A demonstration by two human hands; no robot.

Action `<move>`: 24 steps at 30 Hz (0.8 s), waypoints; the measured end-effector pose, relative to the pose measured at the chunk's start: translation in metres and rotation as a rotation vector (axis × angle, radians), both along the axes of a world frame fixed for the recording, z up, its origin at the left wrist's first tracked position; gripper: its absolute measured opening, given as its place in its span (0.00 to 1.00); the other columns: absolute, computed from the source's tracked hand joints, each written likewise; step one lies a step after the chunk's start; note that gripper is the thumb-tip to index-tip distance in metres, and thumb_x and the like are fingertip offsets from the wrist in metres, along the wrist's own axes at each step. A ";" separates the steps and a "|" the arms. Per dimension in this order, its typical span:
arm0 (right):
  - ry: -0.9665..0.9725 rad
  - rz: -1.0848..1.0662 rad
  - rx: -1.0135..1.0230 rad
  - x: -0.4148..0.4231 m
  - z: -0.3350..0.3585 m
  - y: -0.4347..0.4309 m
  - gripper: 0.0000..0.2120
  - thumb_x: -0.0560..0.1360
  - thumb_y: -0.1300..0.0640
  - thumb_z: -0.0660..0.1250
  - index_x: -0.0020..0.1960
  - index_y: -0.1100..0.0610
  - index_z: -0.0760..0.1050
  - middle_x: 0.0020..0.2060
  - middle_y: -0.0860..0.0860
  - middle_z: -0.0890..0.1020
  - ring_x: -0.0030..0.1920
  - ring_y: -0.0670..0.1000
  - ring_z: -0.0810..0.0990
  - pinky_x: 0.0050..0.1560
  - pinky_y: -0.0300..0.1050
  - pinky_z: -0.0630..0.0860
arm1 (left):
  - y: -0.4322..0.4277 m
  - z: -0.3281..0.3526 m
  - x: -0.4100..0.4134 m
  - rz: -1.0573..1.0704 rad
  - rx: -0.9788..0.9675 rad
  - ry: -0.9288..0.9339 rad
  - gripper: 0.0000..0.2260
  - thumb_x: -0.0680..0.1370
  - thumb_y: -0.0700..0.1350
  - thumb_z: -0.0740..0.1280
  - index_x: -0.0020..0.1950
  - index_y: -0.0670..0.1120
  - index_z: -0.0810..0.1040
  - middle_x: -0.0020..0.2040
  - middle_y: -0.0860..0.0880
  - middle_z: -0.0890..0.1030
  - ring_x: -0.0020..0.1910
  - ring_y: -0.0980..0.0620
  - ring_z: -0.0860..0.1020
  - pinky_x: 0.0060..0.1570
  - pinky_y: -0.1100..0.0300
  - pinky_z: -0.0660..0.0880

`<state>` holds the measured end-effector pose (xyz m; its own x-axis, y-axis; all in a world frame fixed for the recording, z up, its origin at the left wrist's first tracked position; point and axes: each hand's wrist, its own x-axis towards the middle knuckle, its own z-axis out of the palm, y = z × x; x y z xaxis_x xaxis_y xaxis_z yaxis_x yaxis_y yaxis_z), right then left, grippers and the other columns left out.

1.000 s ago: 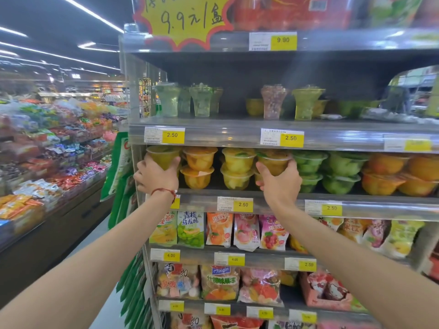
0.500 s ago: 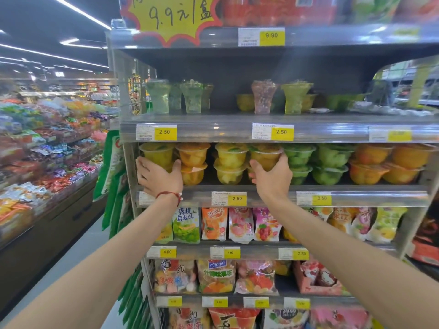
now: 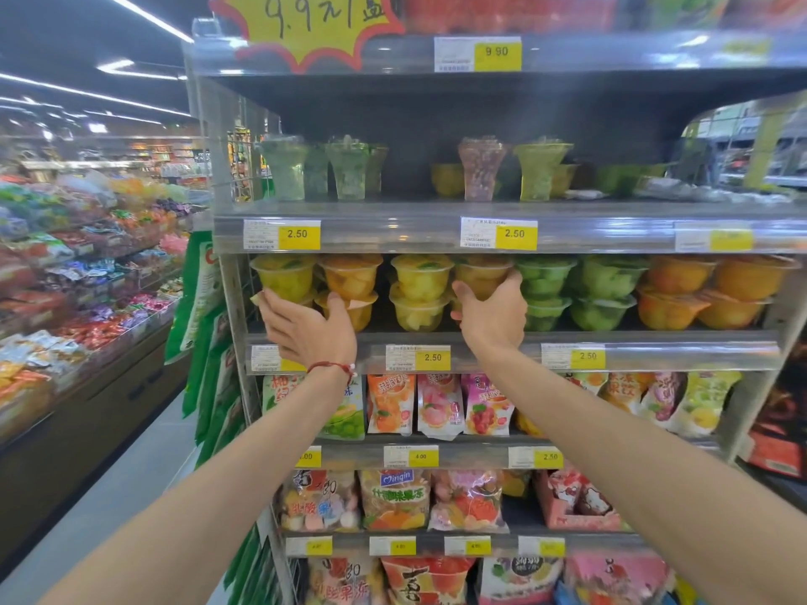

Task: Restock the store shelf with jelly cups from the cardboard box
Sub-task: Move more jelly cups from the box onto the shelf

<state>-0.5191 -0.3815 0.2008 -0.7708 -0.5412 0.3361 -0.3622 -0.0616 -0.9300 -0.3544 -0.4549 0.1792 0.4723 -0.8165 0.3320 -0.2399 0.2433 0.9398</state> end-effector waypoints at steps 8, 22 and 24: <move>0.001 0.035 -0.041 -0.016 -0.034 -0.024 0.47 0.56 0.25 0.62 0.70 0.45 0.62 0.61 0.47 0.79 0.56 0.56 0.84 0.53 0.62 0.82 | 0.021 -0.003 -0.002 -0.091 -0.019 -0.005 0.40 0.76 0.50 0.69 0.80 0.45 0.48 0.79 0.47 0.50 0.77 0.44 0.52 0.73 0.42 0.52; -0.010 0.211 0.002 0.096 -0.060 0.089 0.21 0.82 0.57 0.66 0.73 0.52 0.67 0.66 0.46 0.72 0.45 0.35 0.75 0.41 0.27 0.71 | 0.085 -0.056 0.029 -0.289 0.019 -0.031 0.30 0.76 0.44 0.69 0.74 0.43 0.59 0.73 0.45 0.63 0.73 0.46 0.61 0.72 0.51 0.59; -0.005 0.263 0.031 0.114 -0.083 0.099 0.18 0.81 0.60 0.66 0.70 0.50 0.70 0.64 0.46 0.75 0.49 0.38 0.77 0.47 0.31 0.74 | 0.100 -0.080 0.041 -0.308 0.039 -0.051 0.29 0.76 0.44 0.69 0.73 0.43 0.60 0.72 0.45 0.65 0.71 0.46 0.63 0.71 0.50 0.61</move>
